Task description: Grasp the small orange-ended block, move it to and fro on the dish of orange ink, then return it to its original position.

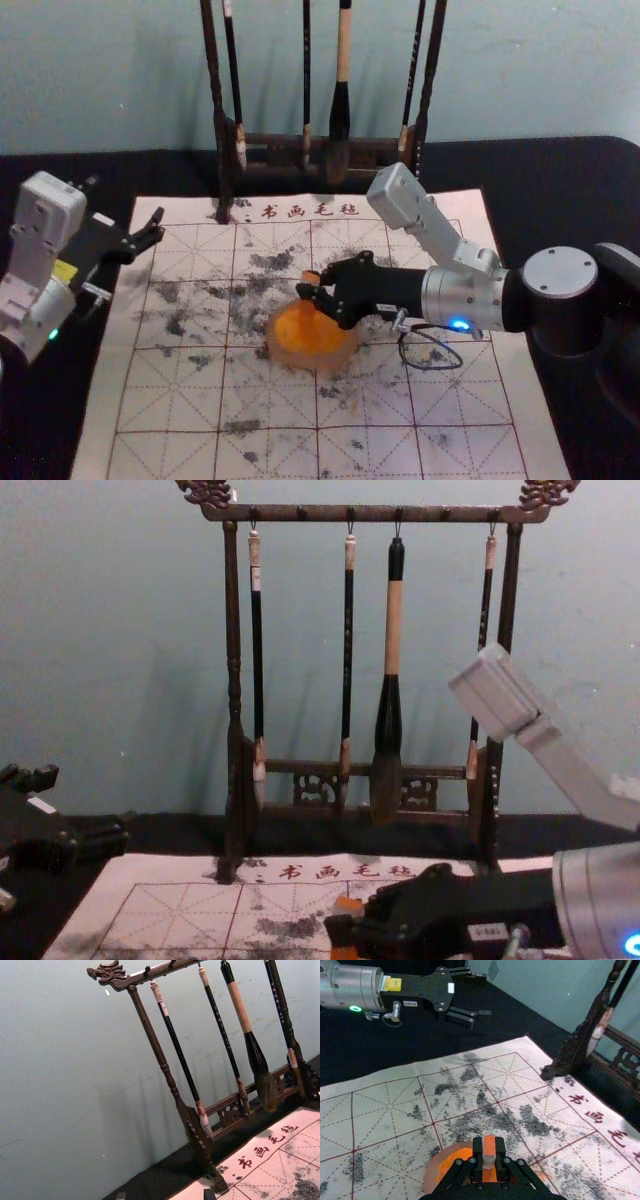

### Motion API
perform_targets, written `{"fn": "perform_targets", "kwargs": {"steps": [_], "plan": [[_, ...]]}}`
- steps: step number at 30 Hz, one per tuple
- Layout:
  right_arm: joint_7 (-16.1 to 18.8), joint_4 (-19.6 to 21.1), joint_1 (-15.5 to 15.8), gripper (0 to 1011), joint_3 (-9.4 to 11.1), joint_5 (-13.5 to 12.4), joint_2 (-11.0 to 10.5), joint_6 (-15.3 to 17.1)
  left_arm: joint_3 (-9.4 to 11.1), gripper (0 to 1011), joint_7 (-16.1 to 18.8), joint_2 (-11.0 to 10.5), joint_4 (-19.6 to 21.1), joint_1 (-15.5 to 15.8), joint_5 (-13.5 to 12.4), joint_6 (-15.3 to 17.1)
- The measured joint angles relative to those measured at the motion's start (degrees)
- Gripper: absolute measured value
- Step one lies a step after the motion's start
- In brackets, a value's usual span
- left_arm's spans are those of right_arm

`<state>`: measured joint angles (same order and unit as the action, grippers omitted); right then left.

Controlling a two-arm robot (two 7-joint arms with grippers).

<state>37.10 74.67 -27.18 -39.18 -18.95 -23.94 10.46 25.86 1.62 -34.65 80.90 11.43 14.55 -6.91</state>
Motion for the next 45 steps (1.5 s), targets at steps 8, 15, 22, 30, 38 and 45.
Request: {"fn": "perform_targets", "kwargs": {"steps": [8, 15, 22, 30, 38, 45], "plan": [[-0.61, 1.43, 0.94, 109, 0.92, 0.02, -1.25, 0.29, 0.0, 1001, 0.0, 0.0, 0.0, 0.0, 0.0, 0.0], [-0.93, 2.96, 2.2, 109, 1.51, -0.01, -2.58, 0.88, 0.0, 1001, 0.0, 0.0, 0.0, 0.0, 0.0, 0.0], [-0.94, 4.74, 3.44, 109, 1.87, -0.24, -3.47, 1.23, 0.0, 1001, 0.0, 0.0, 0.0, 0.0, 0.0, 0.0], [-0.12, 6.41, 4.38, 109, 1.47, -0.69, -3.91, 1.35, 0.0, 1001, 0.0, 0.0, 0.0, 0.0, 0.0, 0.0], [0.89, 6.04, 3.93, 109, 0.2, -0.8, -3.23, 1.27, 0.0, 1001, 0.0, 0.0, 0.0, 0.0, 0.0, 0.0], [1.2, 4.52, 2.7, 109, -0.55, -0.69, -1.89, 0.97, 0.0, 1001, 0.0, 0.0, -0.01, 0.0, 0.0, 0.0]]}}
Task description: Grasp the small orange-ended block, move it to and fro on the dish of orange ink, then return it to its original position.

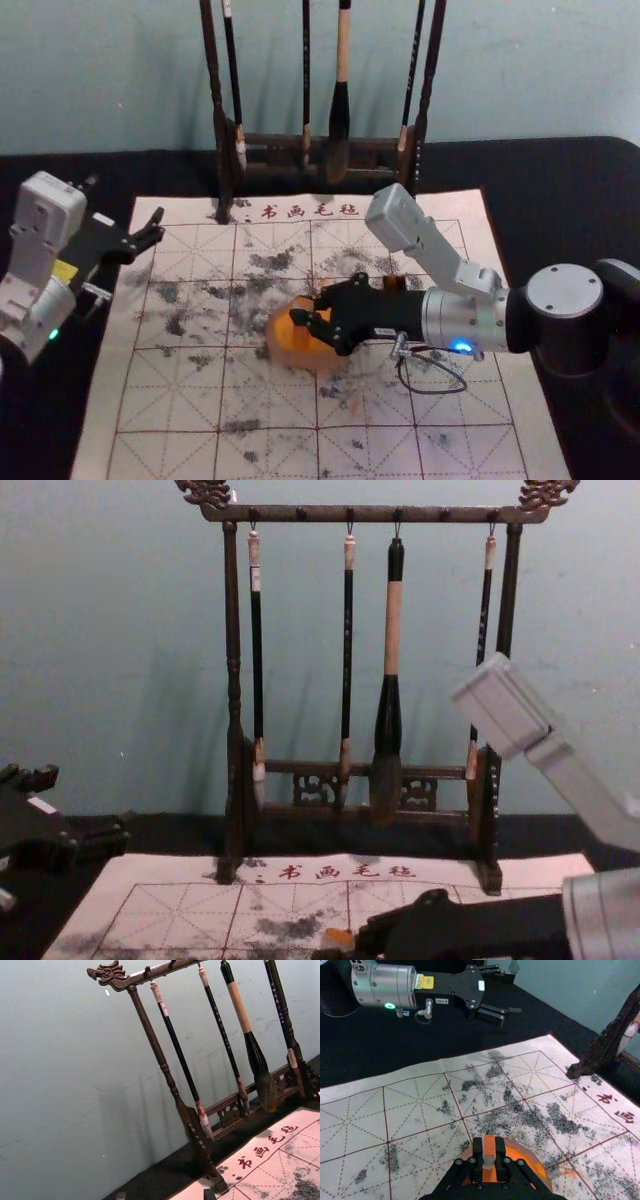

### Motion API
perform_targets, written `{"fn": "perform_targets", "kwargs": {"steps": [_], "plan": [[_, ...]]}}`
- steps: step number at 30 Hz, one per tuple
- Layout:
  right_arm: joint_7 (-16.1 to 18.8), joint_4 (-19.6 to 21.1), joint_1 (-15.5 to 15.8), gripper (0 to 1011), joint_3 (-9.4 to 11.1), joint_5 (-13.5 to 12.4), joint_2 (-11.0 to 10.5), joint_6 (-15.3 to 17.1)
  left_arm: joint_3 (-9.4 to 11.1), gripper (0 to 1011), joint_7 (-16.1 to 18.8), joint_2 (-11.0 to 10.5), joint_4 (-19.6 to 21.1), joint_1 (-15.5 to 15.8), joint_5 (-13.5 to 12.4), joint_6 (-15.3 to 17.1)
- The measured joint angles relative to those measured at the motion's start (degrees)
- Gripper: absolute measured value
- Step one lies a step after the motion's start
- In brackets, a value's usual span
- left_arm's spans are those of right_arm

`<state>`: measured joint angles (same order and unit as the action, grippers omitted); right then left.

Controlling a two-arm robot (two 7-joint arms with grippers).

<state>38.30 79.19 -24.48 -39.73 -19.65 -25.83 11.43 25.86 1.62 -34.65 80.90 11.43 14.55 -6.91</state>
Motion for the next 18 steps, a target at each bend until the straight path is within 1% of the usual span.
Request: {"fn": "perform_targets", "kwargs": {"steps": [10, 18], "plan": [[-0.85, -2.63, -1.65, 109, 0.14, 0.22, 1.5, -0.44, 0.0, 1001, 0.0, 0.0, 0.0, 0.0, 0.0, 0.0], [-1.67, -3.37, -1.96, 109, 0.88, 0.25, 1.6, -0.46, 0.0, 1001, 0.0, 0.0, 0.0, 0.0, 0.0, 0.0]]}}
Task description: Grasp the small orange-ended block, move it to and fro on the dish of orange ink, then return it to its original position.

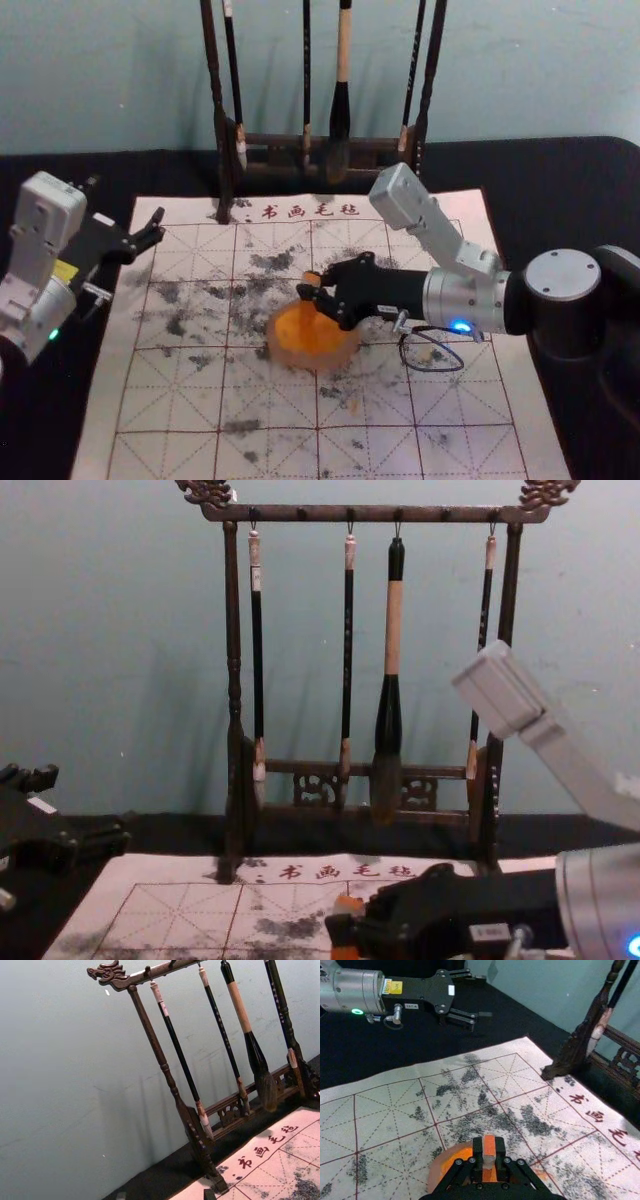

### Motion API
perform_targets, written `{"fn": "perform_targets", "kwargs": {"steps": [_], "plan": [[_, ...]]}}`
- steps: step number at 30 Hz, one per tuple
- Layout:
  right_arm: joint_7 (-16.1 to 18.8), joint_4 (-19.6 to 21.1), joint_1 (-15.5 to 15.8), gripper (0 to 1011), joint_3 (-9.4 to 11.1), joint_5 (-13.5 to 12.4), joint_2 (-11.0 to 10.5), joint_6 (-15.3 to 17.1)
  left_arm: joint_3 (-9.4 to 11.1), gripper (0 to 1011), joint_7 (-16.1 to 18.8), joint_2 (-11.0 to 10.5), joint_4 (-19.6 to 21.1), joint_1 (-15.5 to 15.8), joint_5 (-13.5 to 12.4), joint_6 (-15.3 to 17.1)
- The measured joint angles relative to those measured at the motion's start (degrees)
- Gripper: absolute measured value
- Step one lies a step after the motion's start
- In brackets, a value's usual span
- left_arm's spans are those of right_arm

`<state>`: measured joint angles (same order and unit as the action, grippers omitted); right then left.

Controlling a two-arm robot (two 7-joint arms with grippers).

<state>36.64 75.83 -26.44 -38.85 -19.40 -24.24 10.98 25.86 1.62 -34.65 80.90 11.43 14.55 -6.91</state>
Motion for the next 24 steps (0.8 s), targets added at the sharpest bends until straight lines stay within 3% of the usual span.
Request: {"fn": "perform_targets", "kwargs": {"steps": [17, 24], "plan": [[-0.98, 1.8, 1.32, 109, 1.27, 0.11, -1.11, 0.44, 0.0, 1001, 0.0, 0.0, 0.0, 0.0, 0.0, 0.0], [-2.47, 4.62, 2.76, 109, 3.14, -1.32, -1.6, 0.99, 0.0, 1001, 0.0, 0.0, 0.0, 0.0, 0.0, 0.0]]}}
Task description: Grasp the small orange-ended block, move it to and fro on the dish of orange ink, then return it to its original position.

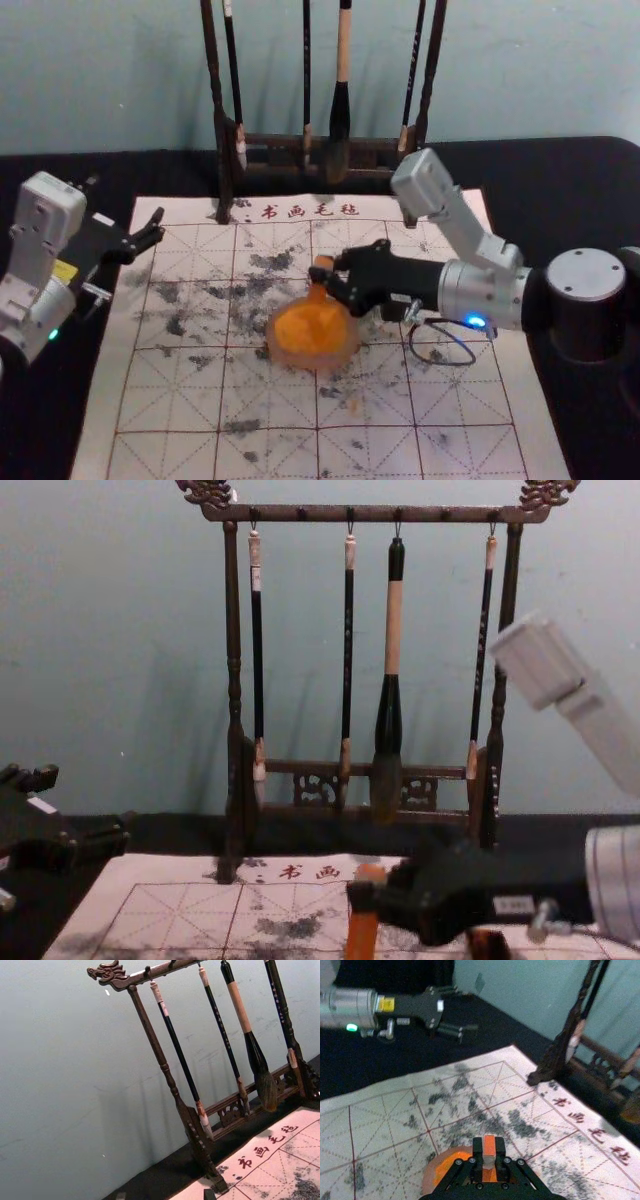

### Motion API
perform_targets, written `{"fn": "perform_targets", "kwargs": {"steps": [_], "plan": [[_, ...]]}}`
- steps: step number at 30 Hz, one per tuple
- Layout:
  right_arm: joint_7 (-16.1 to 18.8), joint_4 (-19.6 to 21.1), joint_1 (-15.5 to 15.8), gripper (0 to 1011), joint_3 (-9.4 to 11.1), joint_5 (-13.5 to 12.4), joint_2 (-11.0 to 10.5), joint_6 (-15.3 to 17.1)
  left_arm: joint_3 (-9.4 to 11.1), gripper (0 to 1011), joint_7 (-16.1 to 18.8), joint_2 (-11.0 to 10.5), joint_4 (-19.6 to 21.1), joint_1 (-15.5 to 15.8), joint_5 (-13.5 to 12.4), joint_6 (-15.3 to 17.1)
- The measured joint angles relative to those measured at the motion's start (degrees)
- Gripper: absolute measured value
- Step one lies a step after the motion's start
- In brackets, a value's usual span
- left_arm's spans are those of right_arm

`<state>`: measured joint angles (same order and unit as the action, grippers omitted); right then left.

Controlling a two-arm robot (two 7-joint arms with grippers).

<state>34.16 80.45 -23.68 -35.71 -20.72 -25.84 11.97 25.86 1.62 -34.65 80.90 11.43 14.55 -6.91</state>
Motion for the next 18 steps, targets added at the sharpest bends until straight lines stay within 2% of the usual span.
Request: {"fn": "perform_targets", "kwargs": {"steps": [8, 18], "plan": [[-3.09, 5.63, 3.09, 109, 4.12, -3.76, -1.44, 1.69, 0.0, 1001, 0.0, 0.0, 0.0, 0.0, 0.0, 0.0], [-7.74, 13.83, 8.8, 109, 8.98, -7.38, -6.3, 4.58, 0.0, 1001, 0.0, 0.0, 0.0, 0.0, 0.0, 0.0]]}}
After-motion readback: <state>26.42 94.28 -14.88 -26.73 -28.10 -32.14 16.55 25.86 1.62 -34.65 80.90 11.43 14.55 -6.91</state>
